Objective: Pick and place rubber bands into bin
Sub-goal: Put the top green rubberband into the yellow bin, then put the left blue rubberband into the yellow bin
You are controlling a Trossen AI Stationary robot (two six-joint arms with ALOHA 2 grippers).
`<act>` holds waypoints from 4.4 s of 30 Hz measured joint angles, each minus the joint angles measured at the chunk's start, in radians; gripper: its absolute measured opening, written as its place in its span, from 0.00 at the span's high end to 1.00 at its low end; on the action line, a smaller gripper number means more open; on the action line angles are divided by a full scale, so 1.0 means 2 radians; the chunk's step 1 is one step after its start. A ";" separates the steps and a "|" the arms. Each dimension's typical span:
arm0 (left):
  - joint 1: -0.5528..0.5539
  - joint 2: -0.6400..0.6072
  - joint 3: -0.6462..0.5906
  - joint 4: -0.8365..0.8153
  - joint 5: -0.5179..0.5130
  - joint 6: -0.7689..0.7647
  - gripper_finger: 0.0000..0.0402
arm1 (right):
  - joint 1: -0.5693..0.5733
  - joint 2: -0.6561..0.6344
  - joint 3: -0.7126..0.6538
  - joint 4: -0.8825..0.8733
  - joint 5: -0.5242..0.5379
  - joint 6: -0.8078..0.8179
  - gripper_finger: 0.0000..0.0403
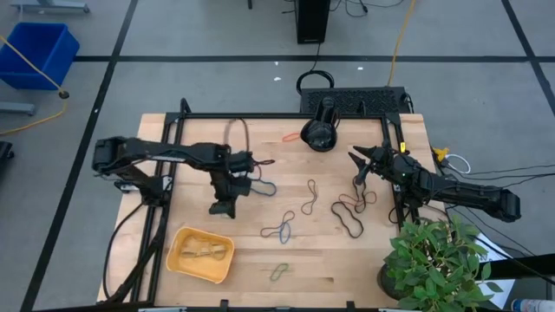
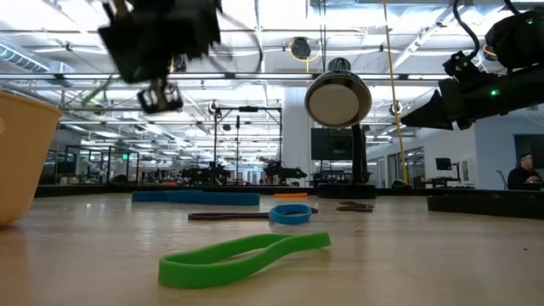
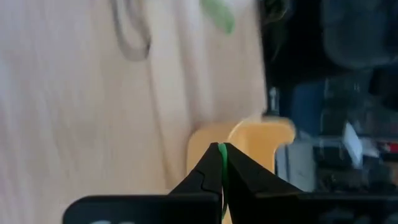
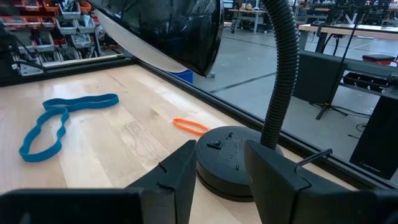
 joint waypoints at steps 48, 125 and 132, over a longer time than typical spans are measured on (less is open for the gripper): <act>-0.426 -0.025 -0.015 -0.023 -0.403 -0.527 0.99 | 0.000 0.000 0.000 0.001 0.000 0.013 0.68; -0.038 -0.047 -0.017 0.005 -0.471 -0.349 0.48 | 0.000 0.000 0.000 0.003 0.001 0.008 0.68; 0.017 0.014 -0.017 0.006 -0.466 -0.351 0.48 | 0.000 0.000 0.000 0.003 0.002 0.008 0.68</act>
